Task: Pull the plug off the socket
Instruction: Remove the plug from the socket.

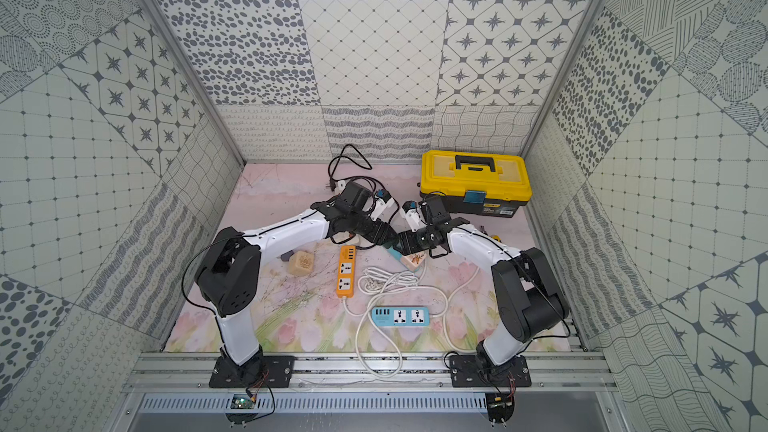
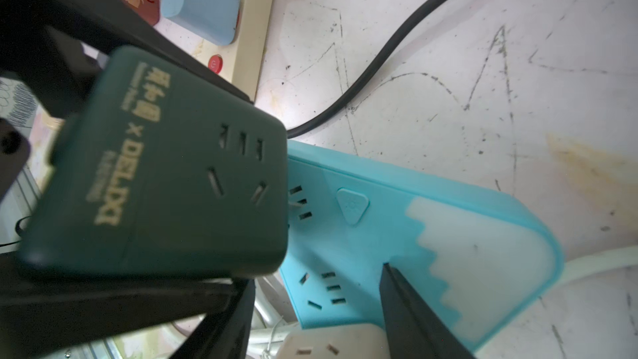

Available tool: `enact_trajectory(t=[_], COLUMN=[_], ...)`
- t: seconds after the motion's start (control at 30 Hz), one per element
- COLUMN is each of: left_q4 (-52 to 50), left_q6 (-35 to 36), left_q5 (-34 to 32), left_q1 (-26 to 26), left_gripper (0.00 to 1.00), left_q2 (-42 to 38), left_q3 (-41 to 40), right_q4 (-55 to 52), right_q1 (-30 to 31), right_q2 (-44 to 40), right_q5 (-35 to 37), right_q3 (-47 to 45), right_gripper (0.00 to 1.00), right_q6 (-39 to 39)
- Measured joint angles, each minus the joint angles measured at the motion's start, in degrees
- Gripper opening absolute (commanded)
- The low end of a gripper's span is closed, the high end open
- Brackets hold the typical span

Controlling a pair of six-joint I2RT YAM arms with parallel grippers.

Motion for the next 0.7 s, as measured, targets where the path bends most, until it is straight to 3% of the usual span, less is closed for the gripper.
enact_trajectory(t=[0.4, 0.7], left_q4=[5.75, 14.45], left_q6=[-1.44, 1.57], left_q5=[3.04, 1.95], left_q1=[0.94, 1.01], left_gripper=[0.23, 0.2], left_q2=[2.1, -0.2], left_q3=[-2.67, -8.72], right_q4=[-2.97, -8.57], right_q1=[0.42, -1.55], right_q2=[3.3, 7.04], right_q5=[7.67, 4.81], right_q3=[3.56, 9.29], right_gripper=[0.63, 0.66], right_q6=[-2.78, -5.95])
